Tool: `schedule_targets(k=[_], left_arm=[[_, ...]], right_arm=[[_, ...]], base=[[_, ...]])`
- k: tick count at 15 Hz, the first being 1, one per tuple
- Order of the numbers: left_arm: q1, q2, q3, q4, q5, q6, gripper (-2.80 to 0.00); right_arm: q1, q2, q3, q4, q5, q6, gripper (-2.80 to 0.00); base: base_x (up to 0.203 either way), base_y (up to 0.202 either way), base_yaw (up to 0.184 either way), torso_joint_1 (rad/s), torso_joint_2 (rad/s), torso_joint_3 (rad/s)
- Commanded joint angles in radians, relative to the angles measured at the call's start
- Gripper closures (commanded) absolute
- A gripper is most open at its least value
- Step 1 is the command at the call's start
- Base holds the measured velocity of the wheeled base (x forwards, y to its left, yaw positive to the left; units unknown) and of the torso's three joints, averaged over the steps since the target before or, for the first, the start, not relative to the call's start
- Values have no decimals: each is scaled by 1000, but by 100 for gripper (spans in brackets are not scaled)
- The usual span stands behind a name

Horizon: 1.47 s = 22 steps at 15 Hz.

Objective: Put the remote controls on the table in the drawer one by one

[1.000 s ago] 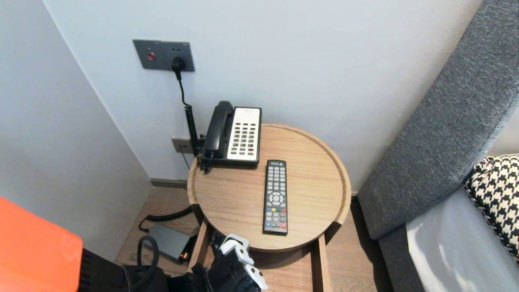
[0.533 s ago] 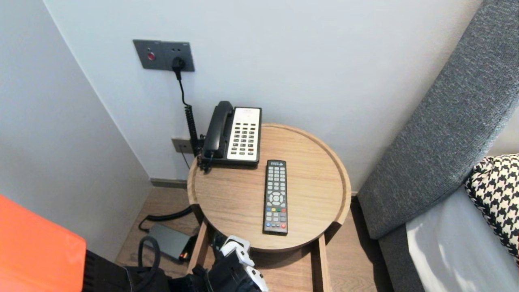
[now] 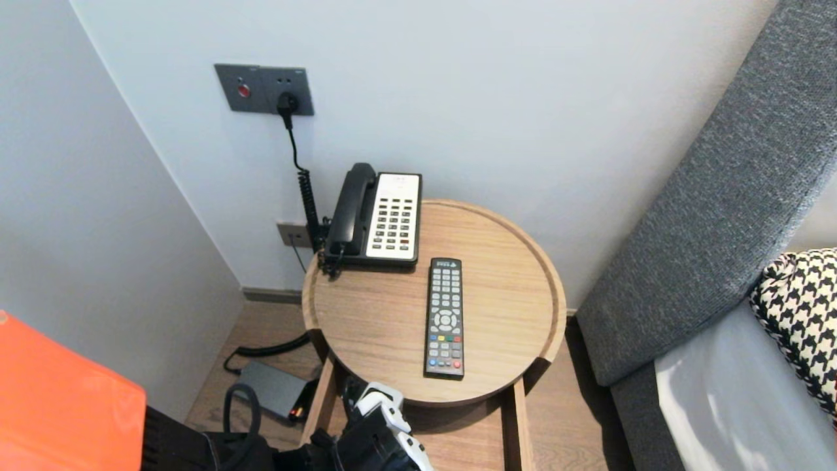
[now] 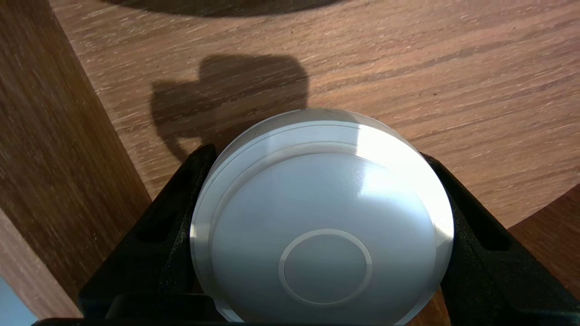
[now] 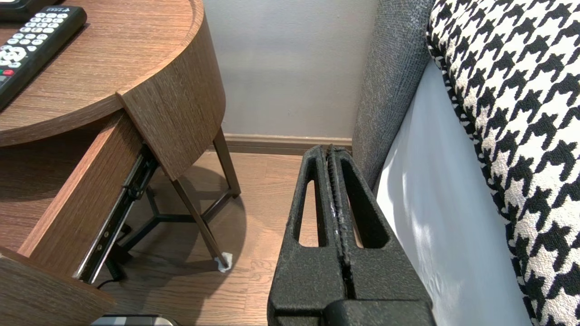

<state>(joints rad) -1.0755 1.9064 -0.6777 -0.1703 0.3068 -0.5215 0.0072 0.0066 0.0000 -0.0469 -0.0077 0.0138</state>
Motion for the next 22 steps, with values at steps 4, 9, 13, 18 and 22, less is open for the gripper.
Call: schedule_targets(k=[4, 9, 13, 18, 22], left_arm=[[0, 3, 0, -11, 2, -9, 0], [-10, -9, -5, -11, 4, -14, -280], [-13, -31, -6, -11, 7, -18, -280], [-11, -134, -13, 0, 31, -8, -280], [0, -238, -12, 31, 37, 1, -280]], right_arm=[[0, 0, 25, -1, 1, 0, 0], [0, 0, 25, -1, 0, 0, 0], [0, 1, 25, -1, 0, 0, 0], [0, 1, 25, -1, 0, 0, 0], [0, 1, 25, -1, 0, 0, 0]], base=[[0, 0, 0, 0, 0, 0], [0, 0, 0, 0, 0, 0], [0, 0, 0, 0, 0, 0], [0, 0, 0, 0, 0, 0], [0, 0, 0, 0, 0, 0]])
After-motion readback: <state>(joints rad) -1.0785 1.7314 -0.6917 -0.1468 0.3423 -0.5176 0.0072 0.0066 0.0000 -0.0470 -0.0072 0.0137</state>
